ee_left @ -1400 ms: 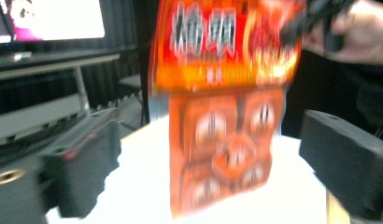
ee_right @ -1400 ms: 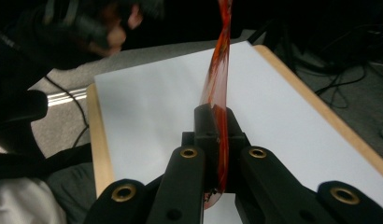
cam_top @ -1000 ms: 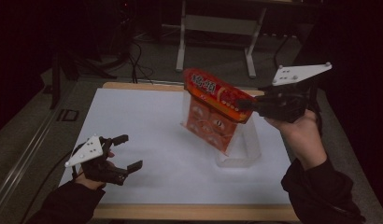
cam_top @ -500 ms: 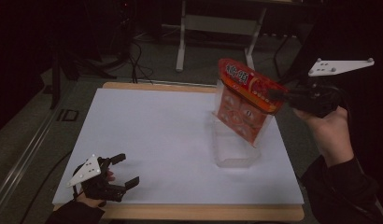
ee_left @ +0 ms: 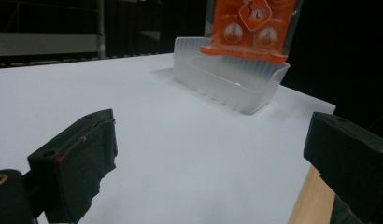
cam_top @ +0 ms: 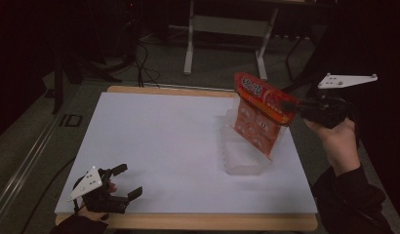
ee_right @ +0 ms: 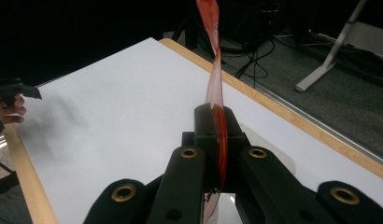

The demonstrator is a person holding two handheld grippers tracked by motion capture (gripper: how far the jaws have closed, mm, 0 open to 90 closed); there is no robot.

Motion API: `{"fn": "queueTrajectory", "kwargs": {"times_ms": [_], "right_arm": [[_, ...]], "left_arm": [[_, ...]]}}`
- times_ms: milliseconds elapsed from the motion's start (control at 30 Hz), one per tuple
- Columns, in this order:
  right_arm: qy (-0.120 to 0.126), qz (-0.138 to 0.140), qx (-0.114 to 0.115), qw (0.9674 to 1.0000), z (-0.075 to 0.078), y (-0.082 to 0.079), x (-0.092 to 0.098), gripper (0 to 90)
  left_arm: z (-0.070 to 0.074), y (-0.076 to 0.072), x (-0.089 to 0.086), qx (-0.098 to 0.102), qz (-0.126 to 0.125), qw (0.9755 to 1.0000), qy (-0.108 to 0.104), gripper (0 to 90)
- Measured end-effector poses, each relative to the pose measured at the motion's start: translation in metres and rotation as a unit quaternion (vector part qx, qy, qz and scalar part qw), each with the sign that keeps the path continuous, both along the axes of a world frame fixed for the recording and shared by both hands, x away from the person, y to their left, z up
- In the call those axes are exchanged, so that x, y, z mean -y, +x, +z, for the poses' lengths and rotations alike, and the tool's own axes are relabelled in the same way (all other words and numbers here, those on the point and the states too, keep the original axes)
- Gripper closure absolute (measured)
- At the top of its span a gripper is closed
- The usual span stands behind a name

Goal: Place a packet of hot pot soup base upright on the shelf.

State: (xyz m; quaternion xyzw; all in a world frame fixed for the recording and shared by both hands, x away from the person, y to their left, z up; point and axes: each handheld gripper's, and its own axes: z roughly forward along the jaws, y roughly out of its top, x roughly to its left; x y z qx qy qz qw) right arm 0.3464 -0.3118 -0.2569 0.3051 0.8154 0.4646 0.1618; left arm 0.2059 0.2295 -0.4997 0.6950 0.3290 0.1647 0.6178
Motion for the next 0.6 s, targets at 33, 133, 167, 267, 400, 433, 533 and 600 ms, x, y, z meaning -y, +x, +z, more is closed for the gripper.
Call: {"fn": "queueTrajectory", "kwargs": {"times_ms": [33, 133, 167, 267, 400, 433, 533, 600], "right_arm": [[-0.002, 0.002, 0.001, 1.0000, -0.002, 0.001, 0.000, 90.0], [-0.002, 0.002, -0.001, 1.0000, -0.007, 0.003, -0.001, 90.0], [0.001, 0.003, -0.004, 1.0000, -0.008, 0.003, -0.001, 90.0], [-0.001, 0.003, -0.007, 1.0000, -0.013, 0.005, -0.003, 90.0], [0.004, 0.005, -0.018, 0.9998, -0.024, 0.009, -0.005, 90.0], [0.007, 0.005, -0.020, 0.9998, -0.027, 0.009, -0.005, 90.0], [0.012, 0.005, -0.027, 0.9995, -0.036, 0.011, -0.005, 90.0], [0.014, 0.006, -0.032, 0.9994, -0.042, 0.012, -0.006, 90.0]], "left_arm": [[0.000, 0.001, -0.001, 0.000, 0.000, 1.0000, -0.002, 3.1], [-0.002, 0.002, -0.002, -0.001, 0.002, 1.0000, -0.002, 3.0], [-0.002, 0.002, -0.002, -0.003, 0.002, 1.0000, -0.004, 3.1], [-0.004, 0.003, -0.002, -0.006, 0.001, 1.0000, -0.003, 3.1], [-0.004, 0.003, -0.001, -0.006, -0.001, 1.0000, -0.001, 3.0], [-0.004, 0.003, -0.001, -0.006, 0.000, 1.0000, -0.001, 3.1], [-0.005, 0.004, -0.002, -0.007, 0.002, 1.0000, -0.002, 3.1], [-0.005, 0.004, -0.002, -0.008, 0.002, 1.0000, -0.004, 3.1]]}}
